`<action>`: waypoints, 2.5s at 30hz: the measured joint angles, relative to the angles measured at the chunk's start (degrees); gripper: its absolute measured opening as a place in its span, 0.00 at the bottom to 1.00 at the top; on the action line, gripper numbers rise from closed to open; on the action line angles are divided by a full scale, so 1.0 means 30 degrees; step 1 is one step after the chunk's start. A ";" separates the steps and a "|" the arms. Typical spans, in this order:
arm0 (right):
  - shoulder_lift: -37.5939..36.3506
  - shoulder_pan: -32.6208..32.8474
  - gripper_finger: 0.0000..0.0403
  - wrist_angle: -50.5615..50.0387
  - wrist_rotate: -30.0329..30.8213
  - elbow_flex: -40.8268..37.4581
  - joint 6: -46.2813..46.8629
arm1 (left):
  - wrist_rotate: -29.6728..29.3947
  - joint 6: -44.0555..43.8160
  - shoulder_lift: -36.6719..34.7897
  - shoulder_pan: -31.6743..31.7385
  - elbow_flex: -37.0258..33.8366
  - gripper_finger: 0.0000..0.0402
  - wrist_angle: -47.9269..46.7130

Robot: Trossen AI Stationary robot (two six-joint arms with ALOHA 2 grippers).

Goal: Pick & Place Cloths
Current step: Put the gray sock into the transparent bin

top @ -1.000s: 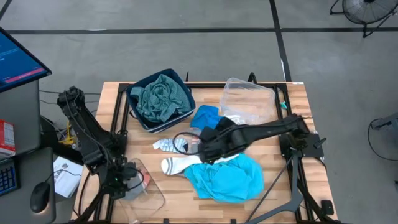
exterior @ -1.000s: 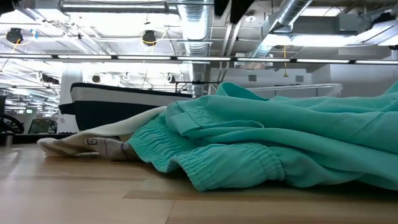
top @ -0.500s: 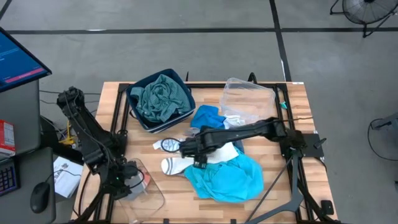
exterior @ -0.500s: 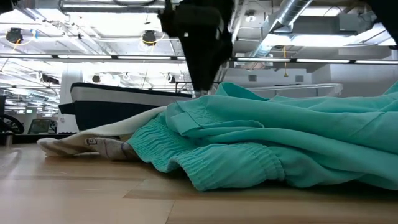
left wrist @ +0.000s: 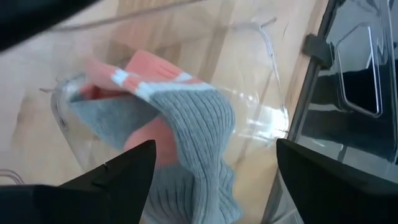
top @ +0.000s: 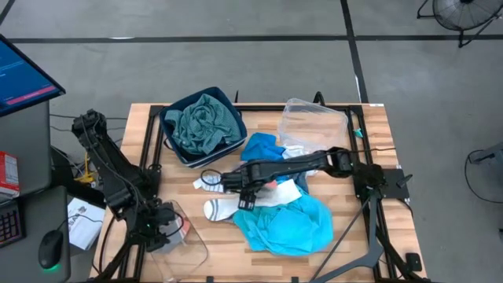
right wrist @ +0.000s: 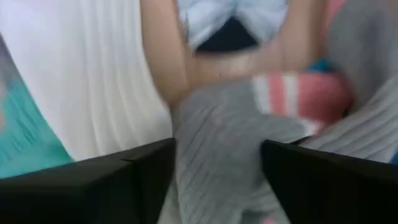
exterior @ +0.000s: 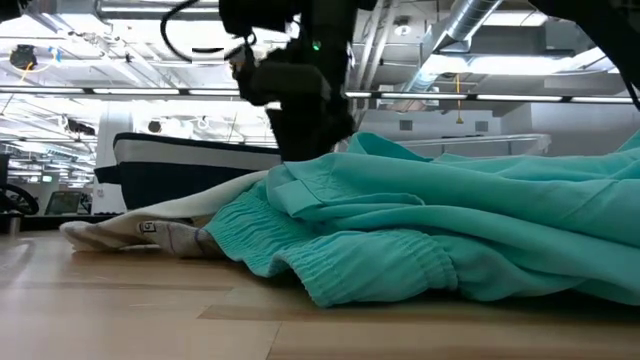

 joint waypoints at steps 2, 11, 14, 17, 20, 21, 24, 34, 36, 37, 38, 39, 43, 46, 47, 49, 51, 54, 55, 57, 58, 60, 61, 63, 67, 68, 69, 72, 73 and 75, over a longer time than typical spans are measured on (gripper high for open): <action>-0.0088 -0.0140 0.37 -0.0142 -0.0022 -0.0162 0.0142 | -0.0296 0.0003 0.0000 0.0000 0.0000 0.78 0.0018; -0.0642 -0.0365 0.02 -0.0925 -0.0908 0.0195 0.0423 | -0.2289 -0.0444 -0.0012 0.0000 0.0000 0.78 0.0244; -0.2149 -0.0192 0.02 -0.1548 -0.0870 0.0570 0.0561 | -0.3400 -0.1281 -0.0055 0.0317 -0.0007 0.78 0.1059; -0.4195 0.0175 0.01 -0.1444 -0.0138 0.0847 0.0968 | -0.4665 -0.0698 -0.0357 0.0670 -0.0015 0.78 0.2492; -0.6445 0.0630 0.01 -0.0830 0.0625 0.0925 0.1853 | -0.7207 0.1011 -0.0823 0.1334 -0.0015 0.78 0.4254; -0.7173 0.0810 0.01 -0.0657 0.0979 0.0925 0.2177 | -0.8396 0.1786 -0.1039 0.1608 -0.0027 0.78 0.4911; -0.9055 0.1497 0.00 -0.0029 0.2389 0.0953 0.3016 | -1.2223 0.5560 -0.1584 0.2653 -0.0022 0.78 0.7631; -1.1888 0.3743 0.00 0.0877 0.6755 0.0943 0.4536 | -1.4464 2.0676 -0.1829 0.7325 -0.0015 0.78 1.7399; -1.1930 0.4051 0.00 0.1161 0.7672 0.0939 0.4570 | -1.3687 2.0825 -0.1829 0.8357 -0.0015 0.78 1.7682; -1.1930 0.4222 0.00 0.1316 0.8087 0.0939 0.4575 | -1.3166 2.0818 -0.1821 0.8866 -0.0015 0.78 1.7675; -1.1919 0.4391 0.00 0.1397 0.8510 0.0938 0.4579 | -1.2436 2.0825 -0.1726 0.9428 -0.0015 0.78 1.7697; -1.1909 0.4543 0.00 0.1599 0.8954 0.0918 0.4583 | -1.1689 2.0813 -0.1574 1.0039 -0.0007 0.78 1.7781; -1.1715 0.4692 0.00 0.3195 0.9236 0.0947 0.4565 | -0.8370 2.0249 -0.0733 1.1766 -0.0015 0.78 1.8979; -1.1545 0.4623 0.00 0.3530 0.9133 0.0882 0.4423 | -0.7188 2.0342 0.0010 1.2315 -0.0007 0.78 2.0564; -1.1478 0.4623 0.00 0.3795 0.9166 0.0901 0.4433 | -0.7034 2.0632 0.0275 1.2443 -0.0007 0.78 2.0981; -1.1328 0.4657 0.00 0.4104 0.9252 0.0954 0.4422 | -0.7045 2.1686 0.0797 1.2572 -0.0007 0.78 2.1922; -1.1211 0.4703 0.00 0.4103 0.9241 0.0906 0.4430 | -0.6371 2.3055 0.1352 1.2668 -0.0007 0.78 2.2669; -1.0757 0.4622 0.00 0.4984 0.9148 0.0955 0.4512 | -0.4761 2.3679 0.2282 1.2920 -0.0007 0.78 2.3840; -1.0718 0.4602 0.00 0.4952 0.9088 0.0889 0.4500 | -0.4564 2.3686 0.2467 1.2954 -0.0007 0.78 2.4102; -1.0556 0.4566 0.00 0.5402 0.9031 0.0885 0.4430 | -0.4559 2.3719 0.2840 1.3056 0.0010 0.78 2.4521; -1.0460 0.4511 0.00 0.5671 0.9045 0.0954 0.4429 | -0.4514 2.3737 0.2978 1.3173 0.0007 0.78 2.4486; -1.0379 0.4557 0.00 0.5489 0.9081 0.0940 0.4430 | -0.4438 2.3711 0.3354 1.3396 0.0000 0.78 2.5028; -1.0282 0.4585 0.00 0.5509 0.9074 0.0926 0.4430 | -0.4038 2.3725 0.3480 1.3548 0.0000 0.78 2.5449; -0.9864 0.4581 0.00 0.5866 0.9076 0.0944 0.4361 | -0.2897 2.3660 0.3621 1.3816 0.0000 0.78 2.6078; -0.9628 0.4325 0.00 0.5763 0.8630 0.0871 0.3805 | -0.2418 2.2401 0.3796 1.4039 0.0007 0.73 2.6268; -0.9578 0.4195 0.00 0.5901 0.8535 0.0931 0.3760 | -0.2434 2.2188 0.3789 1.4049 0.0007 0.70 2.6301; -0.9516 0.4081 0.00 0.6163 0.8536 0.0975 0.3723 | -0.2540 2.2071 0.3785 1.4061 0.0007 0.65 2.6352; -0.9364 0.3856 0.00 0.6151 0.8093 0.0896 0.3459 | -0.2948 2.2029 0.3789 1.4061 0.0007 0.46 2.6350; -0.9329 0.3743 0.00 0.6379 0.7771 0.0899 0.3386 | -0.2956 2.2027 0.3786 1.4133 0.0007 0.38 2.6382; -0.9336 0.3568 0.00 0.6402 0.7273 0.0904 0.3351 | -0.2956 2.2013 0.3785 1.4285 0.0007 0.20 2.6396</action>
